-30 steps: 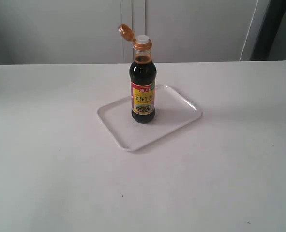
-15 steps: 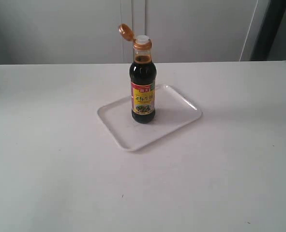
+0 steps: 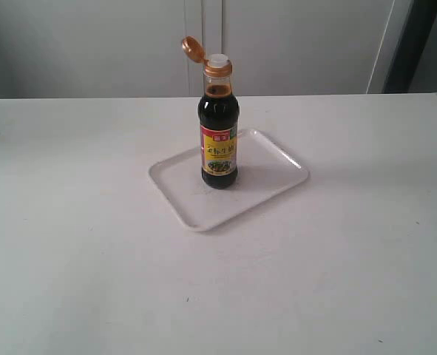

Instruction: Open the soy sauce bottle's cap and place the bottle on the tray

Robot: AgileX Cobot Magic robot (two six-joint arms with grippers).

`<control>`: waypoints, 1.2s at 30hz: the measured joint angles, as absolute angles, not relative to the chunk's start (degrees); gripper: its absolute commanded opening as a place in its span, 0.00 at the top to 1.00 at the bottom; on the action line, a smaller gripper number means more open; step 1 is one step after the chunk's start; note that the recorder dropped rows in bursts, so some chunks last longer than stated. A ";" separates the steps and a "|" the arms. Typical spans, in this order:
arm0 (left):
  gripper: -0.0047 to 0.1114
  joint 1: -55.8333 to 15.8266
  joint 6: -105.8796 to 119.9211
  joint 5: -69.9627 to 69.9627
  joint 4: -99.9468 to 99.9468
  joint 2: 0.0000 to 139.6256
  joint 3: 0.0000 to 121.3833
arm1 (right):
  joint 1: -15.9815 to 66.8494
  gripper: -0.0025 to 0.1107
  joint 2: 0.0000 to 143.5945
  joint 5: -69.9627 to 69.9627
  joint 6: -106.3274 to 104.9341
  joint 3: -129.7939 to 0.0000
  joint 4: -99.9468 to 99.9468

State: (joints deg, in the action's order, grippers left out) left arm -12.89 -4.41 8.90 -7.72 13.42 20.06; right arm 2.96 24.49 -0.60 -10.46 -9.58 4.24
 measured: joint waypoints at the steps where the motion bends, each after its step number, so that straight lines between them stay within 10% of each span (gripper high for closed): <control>1: 0.96 -12.89 -4.41 8.90 -7.72 13.42 20.06 | 2.96 0.98 24.49 -0.60 -10.46 -9.58 4.24; 36: 0.96 -4.68 -2.77 8.62 -2.36 0.51 1.76 | 2.96 0.98 24.49 -0.72 -10.46 -9.58 4.24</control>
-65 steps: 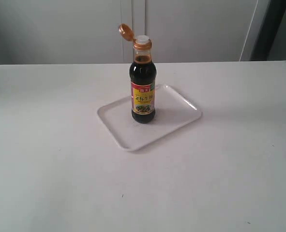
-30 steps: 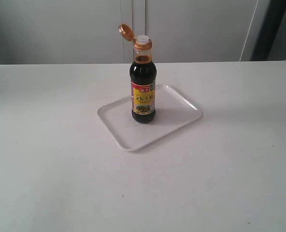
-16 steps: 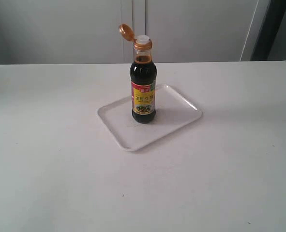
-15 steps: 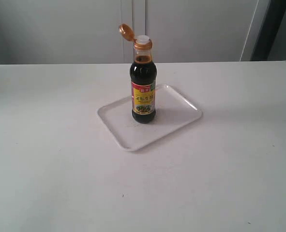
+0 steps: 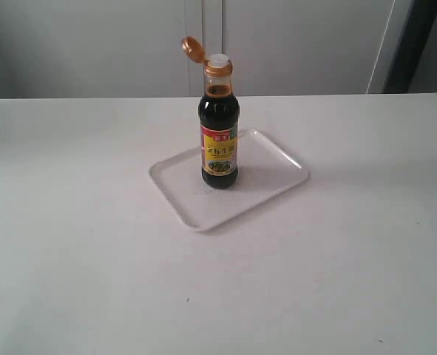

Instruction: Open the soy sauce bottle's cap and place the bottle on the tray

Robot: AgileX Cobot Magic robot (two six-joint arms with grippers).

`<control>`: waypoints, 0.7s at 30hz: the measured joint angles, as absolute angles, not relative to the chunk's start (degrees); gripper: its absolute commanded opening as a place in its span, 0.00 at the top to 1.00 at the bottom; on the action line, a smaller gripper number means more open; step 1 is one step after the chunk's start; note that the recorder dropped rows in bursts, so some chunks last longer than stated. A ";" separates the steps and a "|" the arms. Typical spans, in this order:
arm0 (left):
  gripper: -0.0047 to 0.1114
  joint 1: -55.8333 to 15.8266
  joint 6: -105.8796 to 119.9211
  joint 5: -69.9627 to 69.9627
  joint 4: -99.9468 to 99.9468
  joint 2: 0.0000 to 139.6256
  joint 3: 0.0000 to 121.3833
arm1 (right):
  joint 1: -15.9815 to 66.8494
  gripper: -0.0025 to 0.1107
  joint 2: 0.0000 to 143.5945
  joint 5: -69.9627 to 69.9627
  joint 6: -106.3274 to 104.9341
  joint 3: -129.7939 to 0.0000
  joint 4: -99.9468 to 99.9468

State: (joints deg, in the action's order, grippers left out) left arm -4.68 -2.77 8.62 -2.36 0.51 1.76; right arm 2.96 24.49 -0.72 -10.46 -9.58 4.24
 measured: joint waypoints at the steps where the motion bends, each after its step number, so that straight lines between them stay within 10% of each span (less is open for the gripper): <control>1: 0.96 -4.12 -2.77 8.80 -2.24 0.51 1.47 | 2.96 0.98 24.49 -0.72 -10.46 -9.58 4.24; 21: 0.96 0.73 -2.67 10.60 0.63 0.29 0.29 | 2.96 0.98 24.49 -0.72 -10.46 -9.58 4.24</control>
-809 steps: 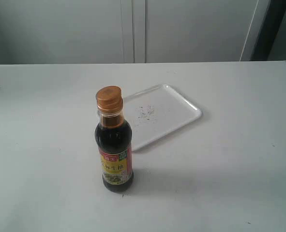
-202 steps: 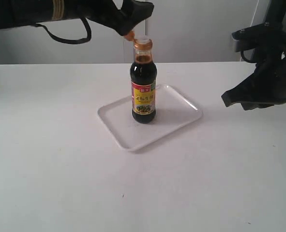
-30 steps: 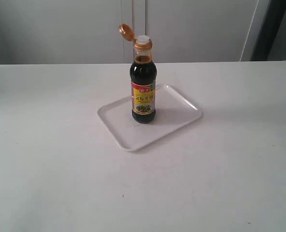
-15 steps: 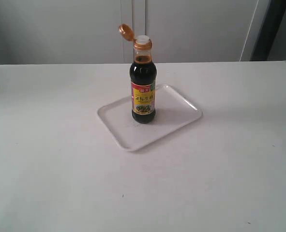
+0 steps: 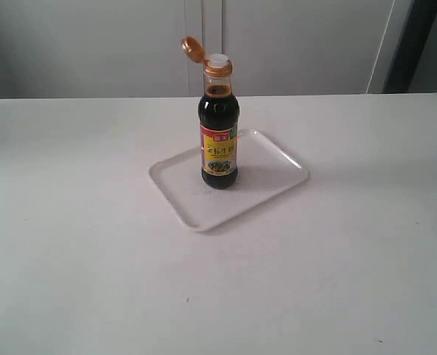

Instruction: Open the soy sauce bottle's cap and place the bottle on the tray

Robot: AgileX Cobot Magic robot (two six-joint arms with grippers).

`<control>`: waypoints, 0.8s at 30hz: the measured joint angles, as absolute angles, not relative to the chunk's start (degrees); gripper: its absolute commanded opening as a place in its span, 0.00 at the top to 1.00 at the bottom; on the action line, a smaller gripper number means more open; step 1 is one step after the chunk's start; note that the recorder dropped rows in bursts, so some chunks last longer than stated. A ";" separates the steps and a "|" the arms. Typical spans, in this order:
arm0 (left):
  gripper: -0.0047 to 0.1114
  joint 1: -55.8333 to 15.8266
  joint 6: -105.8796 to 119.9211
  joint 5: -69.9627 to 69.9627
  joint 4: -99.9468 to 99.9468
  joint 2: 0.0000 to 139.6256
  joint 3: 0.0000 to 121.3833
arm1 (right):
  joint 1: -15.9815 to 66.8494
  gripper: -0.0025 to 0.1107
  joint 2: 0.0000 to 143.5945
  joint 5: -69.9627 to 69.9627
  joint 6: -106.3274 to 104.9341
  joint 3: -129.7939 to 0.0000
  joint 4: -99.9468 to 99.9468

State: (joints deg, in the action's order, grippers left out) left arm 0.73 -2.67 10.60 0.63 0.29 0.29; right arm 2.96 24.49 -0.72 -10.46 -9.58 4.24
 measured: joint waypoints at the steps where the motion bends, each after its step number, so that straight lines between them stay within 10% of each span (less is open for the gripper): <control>1: 0.96 0.73 -2.67 11.04 0.63 0.29 0.29 | 2.96 0.98 24.49 -0.72 -10.46 -9.58 4.24; 24: 0.96 0.73 -2.67 12.67 1.08 0.29 0.29 | 2.96 0.98 24.49 -0.83 -9.46 -9.58 4.24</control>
